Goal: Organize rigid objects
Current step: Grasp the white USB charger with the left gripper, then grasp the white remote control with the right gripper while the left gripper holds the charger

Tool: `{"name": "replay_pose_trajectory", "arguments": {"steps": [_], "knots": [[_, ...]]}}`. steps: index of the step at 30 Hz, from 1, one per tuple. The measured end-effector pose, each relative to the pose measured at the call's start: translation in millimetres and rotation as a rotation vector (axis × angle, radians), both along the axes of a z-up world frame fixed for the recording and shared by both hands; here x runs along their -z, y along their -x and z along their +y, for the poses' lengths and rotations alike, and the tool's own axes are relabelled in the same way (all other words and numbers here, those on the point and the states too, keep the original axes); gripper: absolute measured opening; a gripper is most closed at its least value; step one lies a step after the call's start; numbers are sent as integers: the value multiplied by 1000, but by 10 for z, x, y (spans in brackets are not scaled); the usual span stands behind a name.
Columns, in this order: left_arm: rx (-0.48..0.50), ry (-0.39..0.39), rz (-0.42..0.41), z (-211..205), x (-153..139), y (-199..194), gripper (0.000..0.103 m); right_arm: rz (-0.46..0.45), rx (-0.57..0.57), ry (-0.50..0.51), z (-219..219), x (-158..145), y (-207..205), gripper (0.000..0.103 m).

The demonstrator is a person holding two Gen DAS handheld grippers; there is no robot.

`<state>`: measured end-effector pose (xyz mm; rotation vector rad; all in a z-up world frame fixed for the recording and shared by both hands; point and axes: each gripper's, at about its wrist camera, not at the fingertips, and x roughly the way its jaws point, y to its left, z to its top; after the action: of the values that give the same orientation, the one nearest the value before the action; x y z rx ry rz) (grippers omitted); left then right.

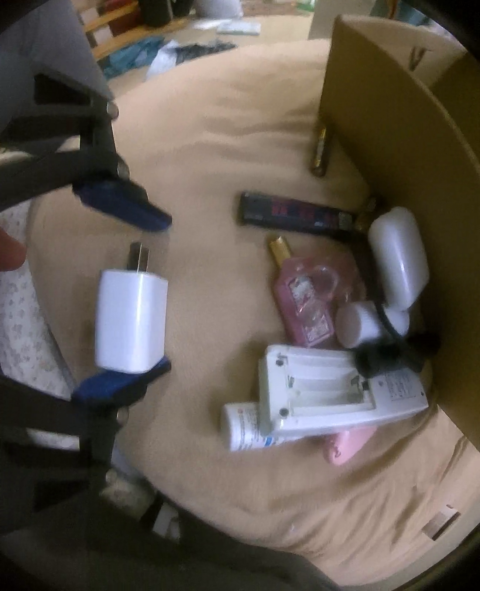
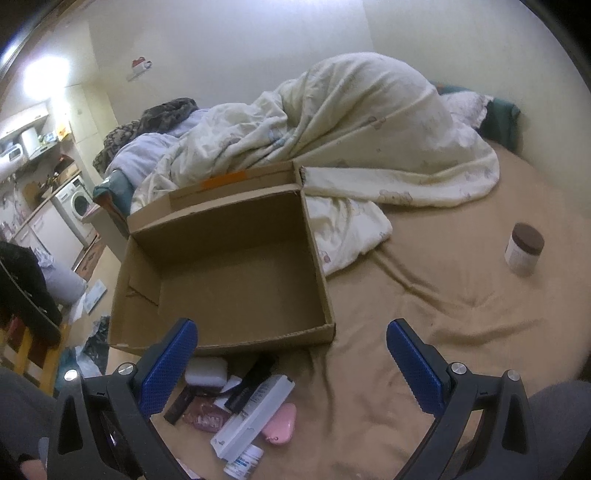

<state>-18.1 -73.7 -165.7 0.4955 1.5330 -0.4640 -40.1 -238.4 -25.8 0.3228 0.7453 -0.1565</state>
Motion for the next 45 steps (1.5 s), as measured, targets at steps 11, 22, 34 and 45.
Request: {"name": "replay_pose_trajectory", "arguments": {"steps": [11,22,34,45], "knots": [[-119,100,-98,491,-660,-330,54,103,14,-57,-90,219,-103,103],[-339,95,-288,834,-1214,-916,54,315,-126,-465,-82,748,-171,87],[-409,200,-281,864,-1118,-871,54,507,-155,-624,369,1229,-176,56],[-420,220,-275,870,-1153,-892,54,525,-106,-524,528,1343,-396,38]]}}
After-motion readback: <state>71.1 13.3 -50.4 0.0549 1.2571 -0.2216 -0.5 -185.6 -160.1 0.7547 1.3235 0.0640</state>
